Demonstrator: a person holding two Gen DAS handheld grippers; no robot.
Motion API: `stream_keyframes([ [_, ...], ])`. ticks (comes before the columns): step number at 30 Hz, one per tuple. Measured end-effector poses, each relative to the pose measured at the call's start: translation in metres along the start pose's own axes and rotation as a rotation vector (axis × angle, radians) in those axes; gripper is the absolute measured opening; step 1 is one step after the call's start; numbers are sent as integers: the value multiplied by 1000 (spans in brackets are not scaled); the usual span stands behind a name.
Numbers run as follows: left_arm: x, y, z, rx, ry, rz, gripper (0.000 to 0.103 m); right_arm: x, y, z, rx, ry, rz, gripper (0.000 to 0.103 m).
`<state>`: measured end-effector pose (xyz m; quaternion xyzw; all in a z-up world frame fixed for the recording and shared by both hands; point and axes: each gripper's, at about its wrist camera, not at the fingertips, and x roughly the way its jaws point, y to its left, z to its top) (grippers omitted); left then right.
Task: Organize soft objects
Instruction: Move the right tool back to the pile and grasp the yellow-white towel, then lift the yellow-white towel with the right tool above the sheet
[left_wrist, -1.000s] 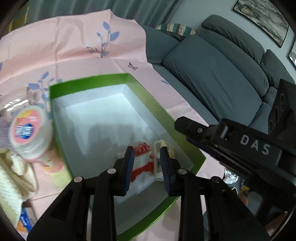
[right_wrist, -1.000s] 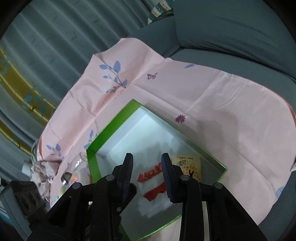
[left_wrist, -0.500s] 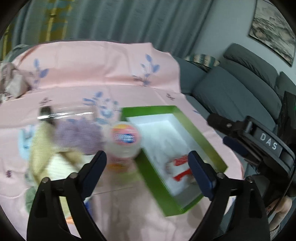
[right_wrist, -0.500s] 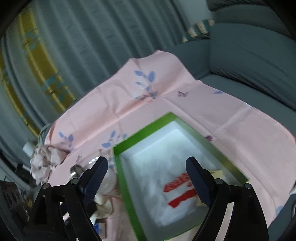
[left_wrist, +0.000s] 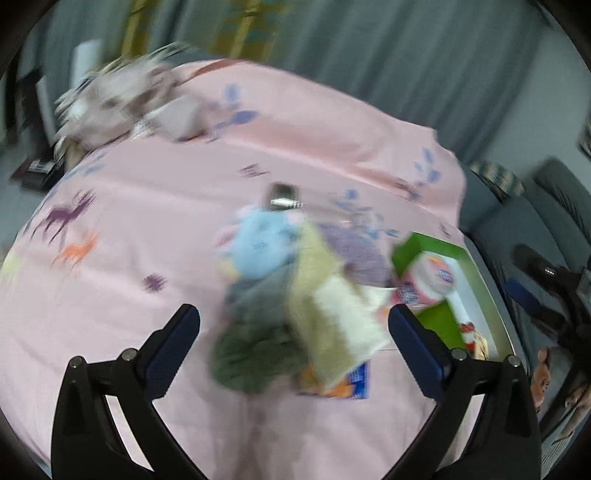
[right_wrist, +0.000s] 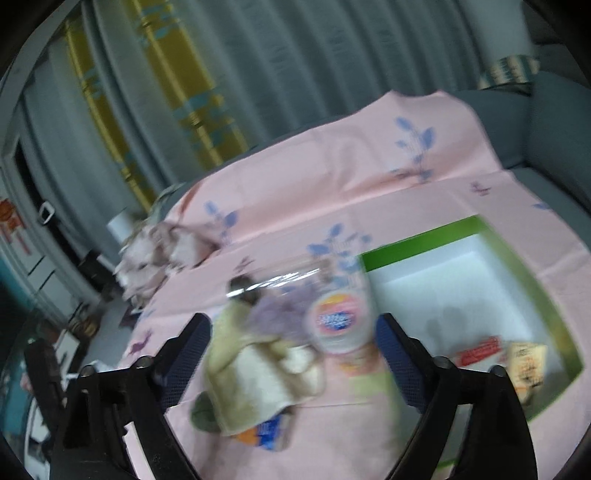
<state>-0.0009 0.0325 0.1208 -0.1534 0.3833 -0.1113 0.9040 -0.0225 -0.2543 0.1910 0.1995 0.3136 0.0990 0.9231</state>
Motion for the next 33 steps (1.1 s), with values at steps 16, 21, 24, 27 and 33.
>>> stream_keyframes([
  [16, 11, 63, -4, -164, 41, 111, 102, 145, 42, -67, -163, 369, -121, 75],
  [21, 8, 69, -3, -183, 39, 113, 102, 135, 43, -65, -178, 338, -98, 24],
  [24, 7, 72, -3, -195, 36, 107, 102, 105, 54, -50, -192, 269, -50, 23],
  [27, 6, 73, -2, -200, 33, 114, 102, 62, 61, -35, -188, 168, 13, 23],
  [33, 7, 76, -1, -210, 41, 113, 102, -7, 62, -17, -131, 72, 130, 23],
])
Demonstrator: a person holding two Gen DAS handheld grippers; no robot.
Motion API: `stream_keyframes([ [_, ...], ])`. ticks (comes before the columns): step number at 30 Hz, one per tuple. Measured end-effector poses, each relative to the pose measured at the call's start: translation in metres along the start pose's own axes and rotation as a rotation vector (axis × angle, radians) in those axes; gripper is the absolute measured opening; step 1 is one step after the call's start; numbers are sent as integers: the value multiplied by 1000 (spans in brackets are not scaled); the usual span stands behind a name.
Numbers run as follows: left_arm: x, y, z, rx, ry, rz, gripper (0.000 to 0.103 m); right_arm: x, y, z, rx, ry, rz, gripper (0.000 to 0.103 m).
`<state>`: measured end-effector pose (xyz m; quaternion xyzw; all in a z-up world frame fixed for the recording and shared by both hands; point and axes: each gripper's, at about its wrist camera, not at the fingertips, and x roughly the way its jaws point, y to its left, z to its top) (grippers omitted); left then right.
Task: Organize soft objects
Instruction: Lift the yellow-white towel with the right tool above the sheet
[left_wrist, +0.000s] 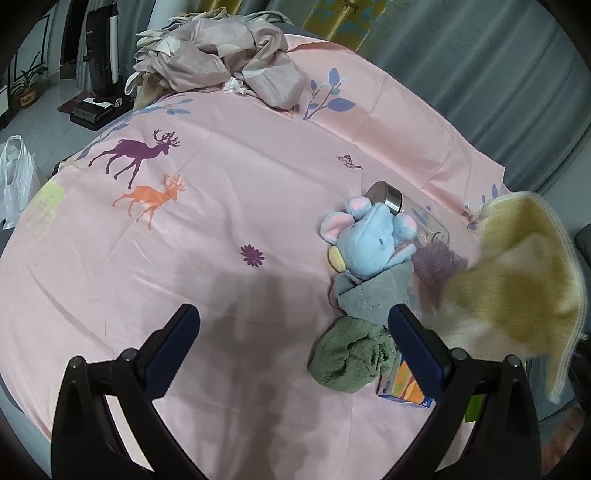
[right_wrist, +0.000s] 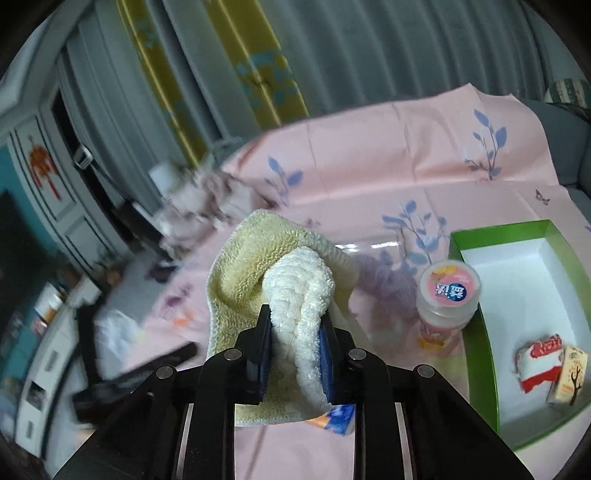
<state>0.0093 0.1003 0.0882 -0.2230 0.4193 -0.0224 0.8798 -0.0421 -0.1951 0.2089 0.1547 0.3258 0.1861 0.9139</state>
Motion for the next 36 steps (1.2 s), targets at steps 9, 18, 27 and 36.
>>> stream_keyframes([
  [9, -8, 18, 7, -65, -18, 0, 102, -12, 33, -7, -53, 42, 154, 23],
  [18, -23, 61, 19, -164, -62, 40, 102, 90, 82, -54, -170, 329, 214, 23],
  [27, -4, 66, 14, -97, 82, 22, 101, 183, 64, -105, -206, 628, -4, 26],
  [36, 11, 43, -8, 43, 223, -125, 81, 134, 15, -61, 9, 442, 36, 66],
])
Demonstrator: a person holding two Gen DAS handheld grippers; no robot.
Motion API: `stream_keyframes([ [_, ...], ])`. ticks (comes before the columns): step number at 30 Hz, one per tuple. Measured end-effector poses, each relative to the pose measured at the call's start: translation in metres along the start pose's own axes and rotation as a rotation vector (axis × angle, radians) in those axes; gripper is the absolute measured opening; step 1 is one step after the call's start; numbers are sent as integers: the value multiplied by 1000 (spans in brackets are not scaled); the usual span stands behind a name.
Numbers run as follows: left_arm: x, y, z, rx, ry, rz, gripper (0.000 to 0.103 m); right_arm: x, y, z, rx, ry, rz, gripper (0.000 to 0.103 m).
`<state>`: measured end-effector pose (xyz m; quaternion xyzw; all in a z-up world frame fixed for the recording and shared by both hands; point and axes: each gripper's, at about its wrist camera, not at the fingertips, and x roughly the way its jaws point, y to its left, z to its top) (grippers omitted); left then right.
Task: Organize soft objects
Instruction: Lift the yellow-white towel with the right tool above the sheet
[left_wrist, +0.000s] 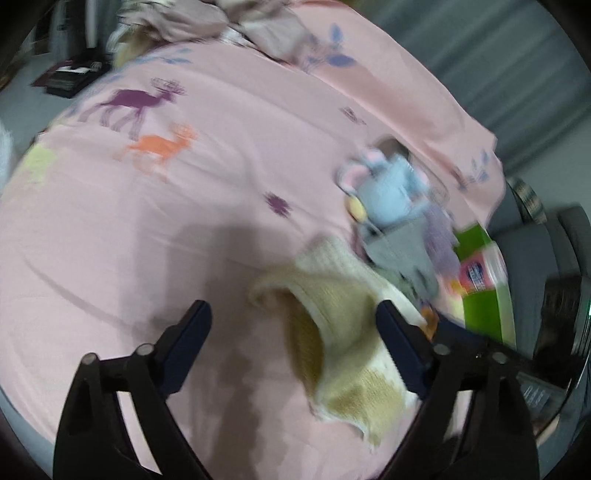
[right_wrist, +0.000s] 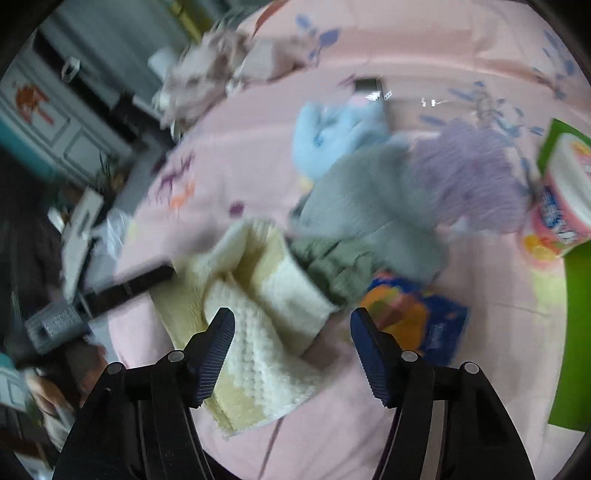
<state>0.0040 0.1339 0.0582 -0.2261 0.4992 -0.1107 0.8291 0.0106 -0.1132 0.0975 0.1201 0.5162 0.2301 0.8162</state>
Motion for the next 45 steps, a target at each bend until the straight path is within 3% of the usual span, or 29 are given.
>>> stream_keyframes([
  [3, 13, -11, -8, 40, 62, -22, 71, -4, -12, 1, 75, -17, 75, 66],
  [7, 34, -26, -21, 90, 156, -50, 55, 18, -5, 0, 117, 76, 170, 66],
  [9, 46, -27, -26, 96, 185, -56, 52, 32, 1, -4, 122, 116, 156, 66],
  [14, 48, -27, -28, 103, 166, -29, 48, 62, 2, -10, 169, 176, 115, 66],
  [18, 48, -28, -29, 101, 165, -30, 43, 71, 0, -11, 191, 162, 171, 66],
  [21, 49, -30, -29, 95, 169, -43, 32, 73, -2, -11, 206, 150, 218, 65],
  [22, 49, -31, -29, 94, 172, -51, 30, 75, 0, -11, 200, 150, 234, 63],
  [23, 48, -33, -29, 97, 170, -58, 29, 74, -3, -15, 201, 162, 254, 51],
  [25, 47, -39, -30, 121, 166, -45, 24, 72, -3, -18, 210, 166, 278, 49],
  [29, 36, -52, -29, 152, 99, -37, 21, 58, 1, -14, 176, 109, 296, 48],
  [37, -4, -95, -29, 275, -140, -31, 21, -5, 11, -4, 77, -115, 321, 48],
  [45, -34, -135, -31, 349, -267, -77, 21, -66, 10, 0, 29, -270, 308, 48],
])
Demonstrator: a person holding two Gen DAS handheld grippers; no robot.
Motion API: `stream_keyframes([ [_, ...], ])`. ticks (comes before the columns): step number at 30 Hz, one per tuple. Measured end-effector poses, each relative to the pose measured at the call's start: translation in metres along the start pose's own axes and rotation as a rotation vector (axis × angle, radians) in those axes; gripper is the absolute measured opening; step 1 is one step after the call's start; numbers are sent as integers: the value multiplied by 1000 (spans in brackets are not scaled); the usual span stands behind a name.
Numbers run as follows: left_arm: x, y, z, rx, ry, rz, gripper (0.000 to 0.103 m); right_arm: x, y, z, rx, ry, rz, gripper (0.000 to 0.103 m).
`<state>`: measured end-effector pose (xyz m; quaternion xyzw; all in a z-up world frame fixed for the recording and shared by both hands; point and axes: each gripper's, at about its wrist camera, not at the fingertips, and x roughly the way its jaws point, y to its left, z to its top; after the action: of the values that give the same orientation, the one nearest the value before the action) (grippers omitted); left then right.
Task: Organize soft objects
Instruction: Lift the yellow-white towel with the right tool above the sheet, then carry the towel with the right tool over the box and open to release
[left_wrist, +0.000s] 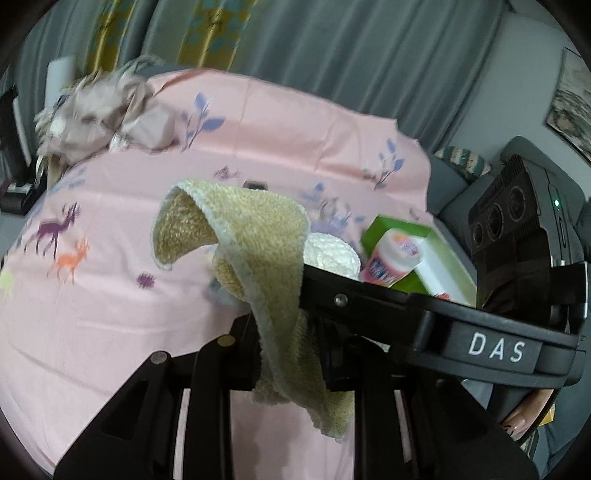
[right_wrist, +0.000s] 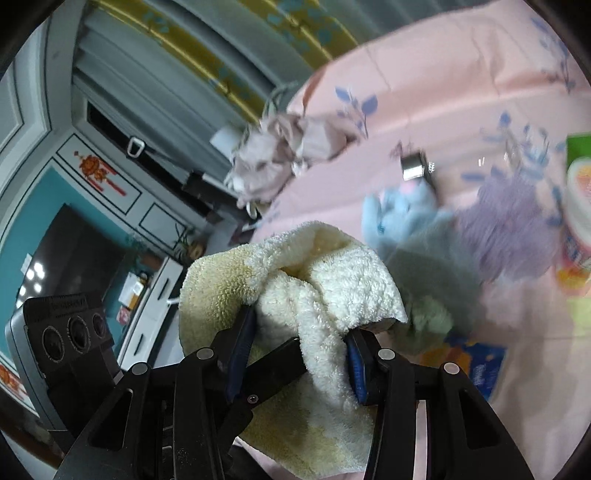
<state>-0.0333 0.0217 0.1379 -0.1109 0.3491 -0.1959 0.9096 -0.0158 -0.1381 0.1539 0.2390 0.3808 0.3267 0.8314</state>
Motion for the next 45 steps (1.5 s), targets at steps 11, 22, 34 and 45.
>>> stream_keyframes([
  [11, -15, -82, 26, 179, -167, -49, 21, -86, -5, 20, -24, -232, -14, 48],
  [22, 12, -150, 37, 280, -178, -187, 22, -163, -45, 24, 31, -406, -116, 48],
  [34, 64, -215, 39, 338, -79, -266, 22, -205, -100, 23, 188, -517, -245, 48],
  [45, 128, -252, 33, 383, 84, -269, 22, -216, -167, 19, 365, -513, -374, 39],
])
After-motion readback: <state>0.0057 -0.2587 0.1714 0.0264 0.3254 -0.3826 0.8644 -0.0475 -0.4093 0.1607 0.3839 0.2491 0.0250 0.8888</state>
